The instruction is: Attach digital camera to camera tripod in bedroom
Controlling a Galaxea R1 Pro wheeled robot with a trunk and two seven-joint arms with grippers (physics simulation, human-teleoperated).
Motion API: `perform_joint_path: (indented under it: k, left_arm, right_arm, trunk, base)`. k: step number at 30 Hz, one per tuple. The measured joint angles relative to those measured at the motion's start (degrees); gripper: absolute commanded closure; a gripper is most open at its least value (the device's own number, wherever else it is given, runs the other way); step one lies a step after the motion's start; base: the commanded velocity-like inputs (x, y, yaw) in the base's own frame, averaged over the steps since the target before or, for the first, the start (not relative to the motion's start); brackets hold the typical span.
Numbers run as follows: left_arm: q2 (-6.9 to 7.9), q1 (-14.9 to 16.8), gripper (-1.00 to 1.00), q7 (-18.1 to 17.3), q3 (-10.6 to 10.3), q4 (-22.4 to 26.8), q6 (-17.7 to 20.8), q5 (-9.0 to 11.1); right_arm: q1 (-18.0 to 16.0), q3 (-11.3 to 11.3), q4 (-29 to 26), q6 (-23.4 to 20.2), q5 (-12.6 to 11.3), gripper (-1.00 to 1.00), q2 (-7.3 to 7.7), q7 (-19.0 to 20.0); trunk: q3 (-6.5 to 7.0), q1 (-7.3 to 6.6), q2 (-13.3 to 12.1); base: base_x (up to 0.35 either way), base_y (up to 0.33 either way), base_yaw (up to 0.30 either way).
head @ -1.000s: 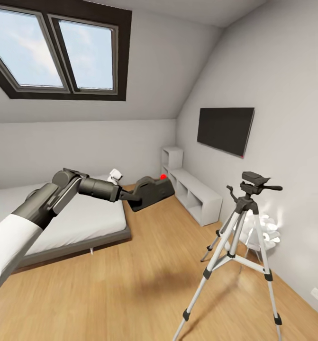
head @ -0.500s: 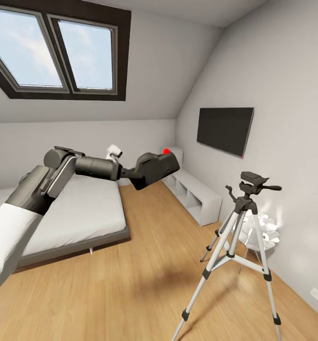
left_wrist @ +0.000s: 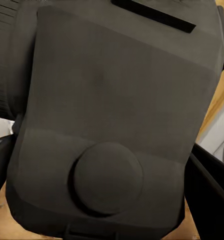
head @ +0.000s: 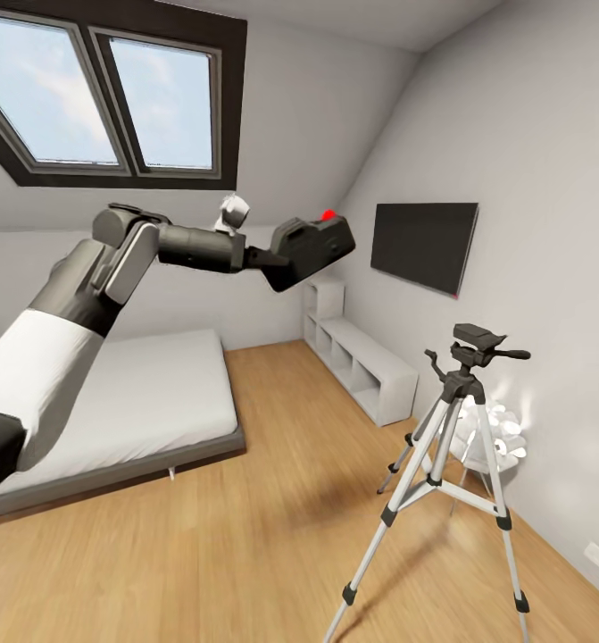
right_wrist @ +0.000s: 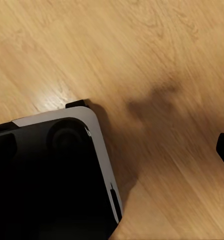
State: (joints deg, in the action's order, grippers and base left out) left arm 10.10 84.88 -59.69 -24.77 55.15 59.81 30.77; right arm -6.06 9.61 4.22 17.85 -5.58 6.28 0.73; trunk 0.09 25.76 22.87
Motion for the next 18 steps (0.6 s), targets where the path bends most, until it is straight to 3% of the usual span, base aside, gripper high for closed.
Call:
perform_joint_path:
  k: [5,10,18]
  left_arm:
    - [-3.94,2.1,1.00,0.1,-0.1,-3.4,0.0,-0.1]
    - [-5.51,2.6,1.00,0.2,-0.9,-4.0,0.0,-0.3]
    - [-5.31,2.5,1.00,0.1,-3.5,-2.1,0.0,-0.3]
  right_arm:
    - [0.0,0.0,0.0,0.0,0.0,-1.00,-0.10,0.0]
    - [0.0,0.0,0.0,0.0,0.0,-1.00,-0.14,0.0]
    - [0.0,0.0,0.0,0.0,0.0,-1.00,-0.21,0.0]
  trunk:
    - [0.00,0.00,0.0]
    - [0.00,0.00,0.0]
    - [0.00,0.00,0.0]
  base:
    - [0.000,0.000,0.000]
    - [0.000,0.000,0.000]
    - [0.000,0.000,0.000]
